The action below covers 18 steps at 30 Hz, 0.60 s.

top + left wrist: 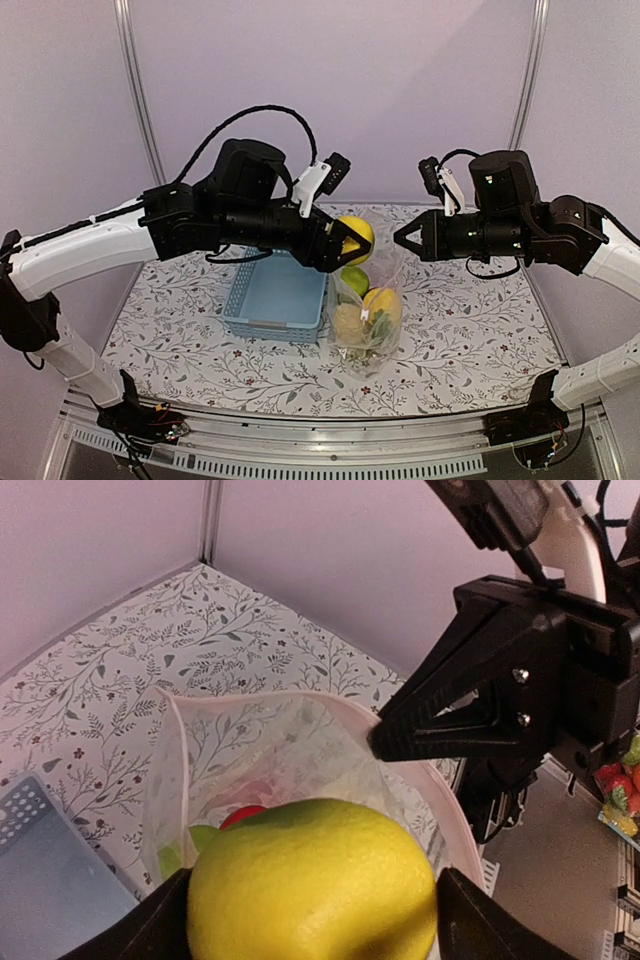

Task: Place the food in the zip-top bag and seal the zipper
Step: Place the fake fruit in the zipper food storage bag.

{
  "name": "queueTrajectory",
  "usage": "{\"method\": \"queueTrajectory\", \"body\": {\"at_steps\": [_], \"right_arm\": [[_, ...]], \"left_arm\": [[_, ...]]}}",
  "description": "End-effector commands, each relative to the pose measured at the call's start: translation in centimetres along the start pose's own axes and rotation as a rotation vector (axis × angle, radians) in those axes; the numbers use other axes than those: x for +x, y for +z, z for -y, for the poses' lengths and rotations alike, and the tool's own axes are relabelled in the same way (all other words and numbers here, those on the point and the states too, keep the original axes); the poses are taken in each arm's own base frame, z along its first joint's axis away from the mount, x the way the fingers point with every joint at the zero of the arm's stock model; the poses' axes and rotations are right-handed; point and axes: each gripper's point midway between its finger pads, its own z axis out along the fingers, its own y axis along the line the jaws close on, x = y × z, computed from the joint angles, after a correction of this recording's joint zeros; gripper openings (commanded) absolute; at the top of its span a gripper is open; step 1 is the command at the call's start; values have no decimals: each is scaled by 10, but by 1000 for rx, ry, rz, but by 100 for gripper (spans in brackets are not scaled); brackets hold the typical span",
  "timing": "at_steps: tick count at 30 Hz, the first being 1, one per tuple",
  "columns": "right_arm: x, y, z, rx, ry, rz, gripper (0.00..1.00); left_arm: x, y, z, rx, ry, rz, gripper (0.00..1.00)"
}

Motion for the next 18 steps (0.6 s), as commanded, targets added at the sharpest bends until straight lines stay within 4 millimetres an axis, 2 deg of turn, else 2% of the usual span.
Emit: {"method": "queueTrajectory", "body": {"at_steps": [1, 6, 11, 15, 18], "right_arm": [[-9, -4, -4, -3, -12, 29, 0], [-9, -4, -4, -3, -11, 31, 0], [-9, -4, -3, 2, -10, 32, 0], [-10, -4, -2, 8, -7, 36, 0], [-17, -5, -4, 11, -3, 53, 0]], "left_arm": [[5, 4, 5, 0, 30, -39, 83], [1, 6, 5, -2, 39, -37, 90], [-6, 3, 7, -3, 45, -15, 91], [-22, -11, 11, 1, 44, 41, 91], [-39, -31, 13, -6, 35, 108, 92]]}}
